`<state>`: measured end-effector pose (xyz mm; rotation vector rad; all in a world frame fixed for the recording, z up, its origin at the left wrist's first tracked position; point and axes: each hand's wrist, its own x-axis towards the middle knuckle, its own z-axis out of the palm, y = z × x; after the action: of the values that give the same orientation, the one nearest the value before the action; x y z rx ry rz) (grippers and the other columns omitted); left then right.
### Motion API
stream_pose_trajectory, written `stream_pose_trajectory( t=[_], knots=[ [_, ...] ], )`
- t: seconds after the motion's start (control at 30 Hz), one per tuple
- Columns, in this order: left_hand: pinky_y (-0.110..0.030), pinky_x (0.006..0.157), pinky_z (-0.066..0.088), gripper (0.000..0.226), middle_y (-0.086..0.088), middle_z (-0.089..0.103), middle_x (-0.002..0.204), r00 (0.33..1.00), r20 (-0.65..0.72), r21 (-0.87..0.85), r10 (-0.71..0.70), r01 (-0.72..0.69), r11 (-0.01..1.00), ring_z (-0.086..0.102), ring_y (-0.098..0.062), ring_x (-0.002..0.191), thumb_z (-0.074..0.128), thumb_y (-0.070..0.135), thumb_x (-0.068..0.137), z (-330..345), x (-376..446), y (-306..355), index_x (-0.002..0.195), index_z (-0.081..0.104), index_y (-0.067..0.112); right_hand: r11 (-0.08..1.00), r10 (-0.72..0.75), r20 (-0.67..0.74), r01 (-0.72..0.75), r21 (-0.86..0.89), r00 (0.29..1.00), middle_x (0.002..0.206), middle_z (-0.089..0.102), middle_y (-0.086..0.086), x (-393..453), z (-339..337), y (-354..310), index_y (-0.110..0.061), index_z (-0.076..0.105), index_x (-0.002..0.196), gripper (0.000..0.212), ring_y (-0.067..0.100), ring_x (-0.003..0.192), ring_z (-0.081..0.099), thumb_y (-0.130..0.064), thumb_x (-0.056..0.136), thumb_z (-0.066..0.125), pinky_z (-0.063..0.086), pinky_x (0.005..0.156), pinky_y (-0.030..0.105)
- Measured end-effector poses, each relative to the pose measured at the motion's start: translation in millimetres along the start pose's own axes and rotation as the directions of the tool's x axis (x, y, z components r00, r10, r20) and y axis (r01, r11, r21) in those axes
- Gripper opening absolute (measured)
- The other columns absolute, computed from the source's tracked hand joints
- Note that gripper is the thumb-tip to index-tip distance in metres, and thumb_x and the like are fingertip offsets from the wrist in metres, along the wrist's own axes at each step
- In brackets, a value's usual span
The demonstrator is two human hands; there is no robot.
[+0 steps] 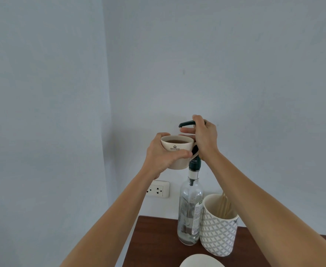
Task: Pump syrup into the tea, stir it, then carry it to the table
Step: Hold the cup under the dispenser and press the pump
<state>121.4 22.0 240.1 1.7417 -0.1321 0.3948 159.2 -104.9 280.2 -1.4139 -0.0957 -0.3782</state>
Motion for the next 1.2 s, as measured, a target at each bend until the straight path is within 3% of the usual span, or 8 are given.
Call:
stream_pose_trajectory(
  t=[0.23,0.5,0.77,1.0,1.1,1.2],
  knots=[
    [-0.03,0.072,0.054,0.096,0.003,0.07,0.111,1.0,-0.005,-0.012,-0.002,0.002,1.0,0.069,-0.018,0.101,0.086,0.048,0.03,0.4,2.3,1.4,0.118,0.055,0.027,0.999,-0.036,-0.017,0.035,-0.004,0.999,0.076,0.079,0.012,0.2,1.8,0.7,-0.011,0.06,0.08,0.022,0.028,0.06,0.075,-0.028,0.09,0.051,0.058,0.064,0.039],
    [-0.027,0.068,0.051,0.097,0.005,0.07,0.108,1.0,-0.003,-0.02,-0.001,0.001,1.0,0.067,-0.013,0.095,0.084,0.049,0.029,0.6,0.4,0.8,0.119,0.055,0.026,0.999,-0.048,-0.025,0.048,0.002,0.999,0.074,0.078,0.014,0.8,1.9,3.0,-0.008,0.058,0.079,0.022,0.026,0.057,0.074,-0.025,0.089,0.05,0.058,0.064,0.039],
    [-0.029,0.071,0.053,0.093,0.006,0.07,0.106,1.0,0.002,-0.02,-0.011,0.011,1.0,0.068,-0.015,0.096,0.085,0.046,0.029,0.5,0.5,1.7,0.115,0.055,0.027,0.998,-0.067,-0.028,0.067,-0.014,0.997,0.069,0.078,0.015,1.6,2.9,4.9,-0.008,0.058,0.075,0.022,0.04,0.073,0.076,-0.024,0.087,0.05,0.061,0.074,0.05],
    [-0.029,0.071,0.053,0.093,0.005,0.07,0.107,1.0,0.0,-0.023,-0.013,0.013,1.0,0.068,-0.014,0.094,0.085,0.046,0.028,0.6,0.5,1.0,0.114,0.056,0.027,0.996,-0.08,-0.02,0.078,-0.048,0.997,0.067,0.078,0.014,1.9,2.1,5.9,-0.005,0.059,0.077,0.024,0.038,0.067,0.075,-0.024,0.087,0.049,0.061,0.074,0.051],
    [-0.029,0.071,0.053,0.095,0.005,0.07,0.106,1.0,-0.001,-0.019,-0.014,0.014,1.0,0.068,-0.014,0.095,0.085,0.047,0.028,0.5,0.5,0.5,0.116,0.056,0.026,0.996,-0.08,-0.017,0.079,-0.047,0.997,0.067,0.077,0.015,1.7,2.1,5.8,-0.006,0.057,0.074,0.023,0.044,0.074,0.074,-0.023,0.086,0.048,0.06,0.073,0.052],
    [-0.03,0.072,0.054,0.096,0.005,0.07,0.108,1.0,-0.003,-0.015,-0.007,0.007,1.0,0.068,-0.015,0.097,0.085,0.047,0.029,0.5,0.7,-0.6,0.118,0.056,0.025,0.995,-0.088,-0.016,0.087,-0.058,0.996,0.064,0.077,0.012,1.6,1.7,6.3,-0.006,0.056,0.071,0.024,0.037,0.063,0.073,-0.022,0.086,0.048,0.06,0.072,0.049]
  ],
)
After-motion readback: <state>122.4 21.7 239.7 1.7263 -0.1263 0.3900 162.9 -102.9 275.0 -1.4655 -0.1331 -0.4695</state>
